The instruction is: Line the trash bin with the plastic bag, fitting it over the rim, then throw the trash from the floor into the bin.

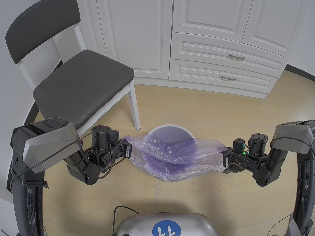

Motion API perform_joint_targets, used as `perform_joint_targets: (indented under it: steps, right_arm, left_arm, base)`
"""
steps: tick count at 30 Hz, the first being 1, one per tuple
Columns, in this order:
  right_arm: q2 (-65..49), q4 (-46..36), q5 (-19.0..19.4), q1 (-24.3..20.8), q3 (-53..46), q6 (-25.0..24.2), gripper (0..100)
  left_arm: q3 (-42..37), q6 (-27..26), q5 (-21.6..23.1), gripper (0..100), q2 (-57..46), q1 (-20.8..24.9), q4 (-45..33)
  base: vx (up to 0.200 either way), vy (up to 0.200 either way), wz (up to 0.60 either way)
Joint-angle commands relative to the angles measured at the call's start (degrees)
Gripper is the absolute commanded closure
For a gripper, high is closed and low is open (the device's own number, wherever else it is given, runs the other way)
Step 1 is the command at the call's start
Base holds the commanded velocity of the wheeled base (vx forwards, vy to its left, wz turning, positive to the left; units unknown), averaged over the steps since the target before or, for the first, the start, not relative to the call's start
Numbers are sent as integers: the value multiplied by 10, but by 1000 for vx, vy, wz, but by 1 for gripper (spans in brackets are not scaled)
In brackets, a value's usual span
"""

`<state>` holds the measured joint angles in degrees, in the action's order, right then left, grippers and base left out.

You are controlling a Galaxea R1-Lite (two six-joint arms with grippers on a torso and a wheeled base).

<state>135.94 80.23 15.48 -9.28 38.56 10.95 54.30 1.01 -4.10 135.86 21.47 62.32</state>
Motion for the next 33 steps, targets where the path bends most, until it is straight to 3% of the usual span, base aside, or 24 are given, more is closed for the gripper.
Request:
perform_joint_targets:
  steps: [1, 4, 12, 33]
  right_arm:
    - [8, 0, 1, 4, -21, 25, 100]
    - [9, -1, 1, 3, -38, 65, 100]
    - [-4, -39, 1, -2, -71, 103, 100]
    - [-30, -61, 1, -19, -113, 141, 100]
  left_arm:
    - [-21, -7, 2, 100, -24, -3, -12]
    - [-36, -27, 3, 100, -28, -3, -20]
    - [-83, -72, 34, 100, -39, -4, -21]
    - [-146, -151, 69, 100, -64, -4, -69]
  base:
    - [0, 0, 0]
    - [0, 0, 0]
    - [0, 0, 0]
    - [0, 0, 0]
